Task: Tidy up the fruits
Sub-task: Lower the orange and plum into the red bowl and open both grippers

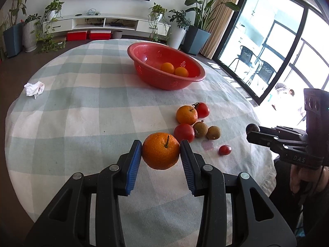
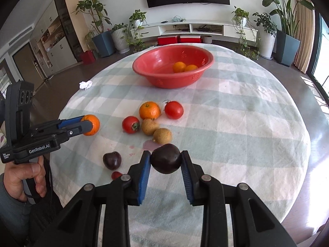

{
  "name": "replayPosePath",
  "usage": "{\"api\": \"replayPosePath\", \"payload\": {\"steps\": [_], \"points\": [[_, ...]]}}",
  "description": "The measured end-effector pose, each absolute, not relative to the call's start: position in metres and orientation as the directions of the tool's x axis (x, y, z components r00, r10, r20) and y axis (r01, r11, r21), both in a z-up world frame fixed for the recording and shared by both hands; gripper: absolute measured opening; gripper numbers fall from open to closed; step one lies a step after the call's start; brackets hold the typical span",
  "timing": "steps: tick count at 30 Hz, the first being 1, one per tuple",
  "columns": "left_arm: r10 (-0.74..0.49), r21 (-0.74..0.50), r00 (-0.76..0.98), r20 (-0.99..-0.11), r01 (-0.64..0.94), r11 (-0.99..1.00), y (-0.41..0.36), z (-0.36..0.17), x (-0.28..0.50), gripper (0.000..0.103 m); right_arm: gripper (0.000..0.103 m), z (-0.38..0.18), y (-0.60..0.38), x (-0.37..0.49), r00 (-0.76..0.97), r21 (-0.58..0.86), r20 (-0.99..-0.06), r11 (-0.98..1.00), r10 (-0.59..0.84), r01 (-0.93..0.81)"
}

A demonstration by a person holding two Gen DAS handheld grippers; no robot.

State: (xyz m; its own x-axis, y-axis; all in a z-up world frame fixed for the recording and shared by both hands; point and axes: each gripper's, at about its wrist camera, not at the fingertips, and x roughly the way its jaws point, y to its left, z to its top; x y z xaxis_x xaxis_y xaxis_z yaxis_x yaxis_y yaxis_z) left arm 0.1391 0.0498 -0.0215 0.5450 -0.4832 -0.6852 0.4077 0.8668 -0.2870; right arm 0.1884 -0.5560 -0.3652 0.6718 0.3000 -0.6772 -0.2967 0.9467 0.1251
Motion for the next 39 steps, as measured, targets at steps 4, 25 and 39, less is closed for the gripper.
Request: {"api": "replayPosePath", "payload": {"steps": [4,25,39], "points": [[-0.475,-0.243,0.581,-0.661,0.433,0.868,0.044,0.009,0.158,0.036,0.032,-0.336,-0.567,0.211,0.719,0.135,-0.620,0.946,0.312,-0.294],[-0.339,0.015,0.517,-0.786,0.564,0.825,-0.069,0.007,0.324,0.036,0.033,-0.330,-0.545,0.424,0.651,0.264,-0.629,0.904,0.425,-0.336],[-0.309,0.051,0.488,-0.816,0.594,0.803,-0.094,-0.028,0.334,0.036,0.033,-0.361,-0.538,0.429,0.642,0.157,-0.681,0.927,0.352,-0.341]]}}
